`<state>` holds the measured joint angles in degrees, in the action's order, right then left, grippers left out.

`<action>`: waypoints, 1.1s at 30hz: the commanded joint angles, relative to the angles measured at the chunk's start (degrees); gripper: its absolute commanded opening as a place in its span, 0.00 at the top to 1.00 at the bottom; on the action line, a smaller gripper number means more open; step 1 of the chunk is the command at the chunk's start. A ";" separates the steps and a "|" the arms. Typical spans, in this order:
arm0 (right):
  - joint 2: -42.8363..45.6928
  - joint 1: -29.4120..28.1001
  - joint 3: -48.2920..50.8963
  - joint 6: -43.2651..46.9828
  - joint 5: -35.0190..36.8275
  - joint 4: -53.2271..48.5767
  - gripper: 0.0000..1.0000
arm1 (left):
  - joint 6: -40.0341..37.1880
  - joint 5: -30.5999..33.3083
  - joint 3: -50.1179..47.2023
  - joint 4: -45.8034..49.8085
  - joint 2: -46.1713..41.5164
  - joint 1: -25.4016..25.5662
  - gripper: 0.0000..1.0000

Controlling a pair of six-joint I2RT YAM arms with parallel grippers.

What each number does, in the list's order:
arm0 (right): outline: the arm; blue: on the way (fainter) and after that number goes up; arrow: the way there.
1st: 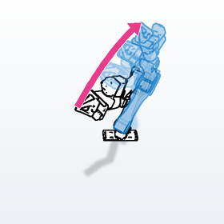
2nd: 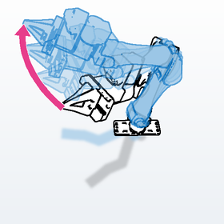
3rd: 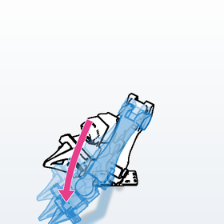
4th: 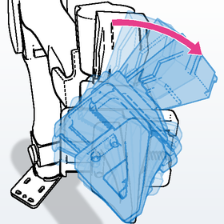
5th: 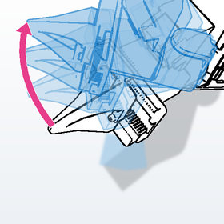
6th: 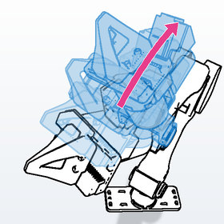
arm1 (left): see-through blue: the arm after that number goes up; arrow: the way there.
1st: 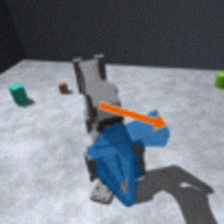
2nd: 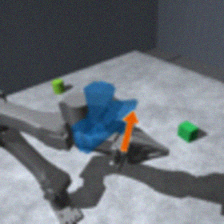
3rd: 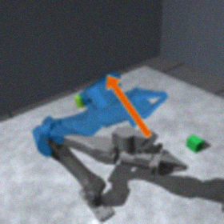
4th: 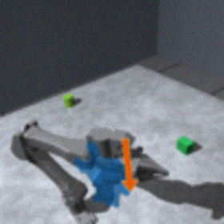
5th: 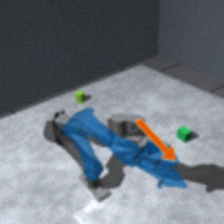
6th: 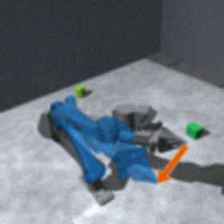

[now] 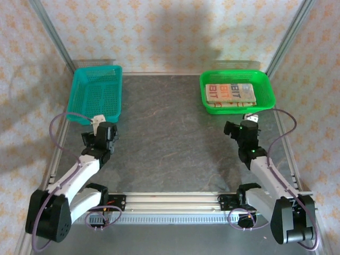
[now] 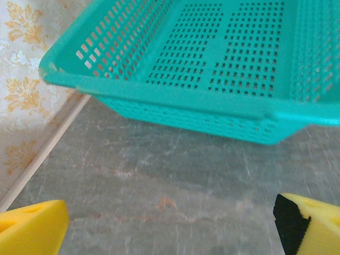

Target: Fold and stack the towels

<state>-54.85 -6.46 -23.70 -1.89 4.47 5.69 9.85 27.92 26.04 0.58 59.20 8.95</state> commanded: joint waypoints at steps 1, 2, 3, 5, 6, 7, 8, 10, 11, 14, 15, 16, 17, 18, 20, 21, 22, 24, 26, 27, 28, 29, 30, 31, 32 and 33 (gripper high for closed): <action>-4.56 -0.31 1.98 3.65 6.24 17.79 0.01 | -2.91 0.75 -2.29 -17.38 6.57 -2.60 0.00; -7.33 -0.31 2.31 3.71 5.95 21.67 0.01 | -3.47 -0.04 -2.93 -21.81 9.45 -3.16 0.00; -10.33 -0.40 2.85 4.24 5.56 26.30 0.01 | -5.17 -1.45 -2.89 -26.55 12.53 -3.93 0.00; -16.35 -1.08 2.27 8.09 5.08 31.11 0.01 | -6.49 -3.10 0.34 -26.89 16.63 -4.31 0.00; -18.68 -1.10 2.29 9.38 4.75 33.75 0.01 | -7.57 -3.51 -0.01 -32.09 18.53 -4.68 0.00; -21.04 -1.10 2.16 9.72 4.22 35.68 0.01 | -6.88 -4.71 0.00 -34.90 19.87 -5.19 0.00; -22.85 -1.03 2.19 10.02 3.17 36.23 0.01 | -4.60 -8.22 0.48 -35.02 20.87 -6.61 0.00; -26.22 -1.01 4.74 11.64 -0.35 43.25 0.01 | -6.67 -12.64 -1.23 -43.13 24.40 -7.32 0.00; -26.72 -1.01 5.65 10.97 1.10 45.69 0.01 | -7.64 -15.74 -1.43 -42.59 24.40 -6.95 0.00; -28.87 0.31 6.90 10.01 -0.72 49.20 0.01 | -9.00 -18.47 -4.85 -52.59 28.25 -7.02 0.00; -30.26 1.20 6.83 9.70 -2.48 49.95 0.01 | -8.61 -19.01 -4.44 -50.10 27.40 -7.13 0.00; -32.68 1.60 6.41 9.32 -2.51 52.53 0.01 | -8.52 -19.04 -4.00 -48.90 27.03 -7.10 0.00; -33.40 1.54 4.78 8.78 -0.84 50.90 0.01 | -8.77 -19.06 -4.42 -50.86 27.79 -7.10 0.00; -32.45 1.68 2.30 7.89 0.31 44.15 0.00 | -8.96 -18.96 -4.59 -51.68 28.02 -7.07 0.00; -33.00 4.47 -0.12 5.12 -2.15 40.37 0.01 | -8.94 -18.95 -4.33 -50.39 27.64 -7.07 0.00; -32.54 4.58 -0.29 4.89 -2.03 39.21 0.01 | -8.91 -18.83 -4.33 -50.73 27.72 -7.08 0.00; -32.28 4.67 -0.30 4.93 -2.05 38.73 0.01 | -8.96 -18.90 -4.40 -50.82 27.79 -7.05 0.00; -32.37 4.56 -0.19 4.97 -2.02 39.06 0.01 | -9.05 -18.87 -4.51 -51.32 27.93 -7.02 0.00; -32.54 4.61 -0.12 4.97 -2.02 39.58 0.01 | -9.08 -18.93 -4.51 -51.29 27.86 -7.08 0.00; -32.34 4.60 -0.32 4.89 -2.03 38.84 0.01 | -9.10 -18.91 -4.55 -51.38 27.97 -6.99 0.00; -32.42 4.60 -0.19 4.96 -2.05 39.33 0.01 | -9.06 -18.92 -4.60 -51.47 27.99 -6.98 0.00; -32.38 4.61 -0.20 4.97 -1.97 39.21 0.01 | -9.06 -18.95 -4.56 -51.38 27.94 -7.03 0.00; -32.34 4.55 -0.20 4.97 -2.05 39.04 0.01 | -9.06 -18.89 -4.59 -51.52 27.99 -7.01 0.00; -32.45 4.58 -0.33 4.97 -2.01 39.23 0.01 | -9.06 -18.93 -4.59 -51.48 27.96 -7.06 0.00; -32.44 4.61 -0.33 4.97 -2.10 39.01 0.01 | -9.06 -18.96 -4.59 -51.54 27.97 -7.02 0.00; -32.66 4.60 -0.55 4.89 -2.09 38.87 0.01 | -9.06 -18.95 -4.56 -51.47 27.99 -7.02 0.00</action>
<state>-87.64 -1.83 -23.40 3.90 2.48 44.86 1.43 8.99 22.00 -47.44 87.07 1.87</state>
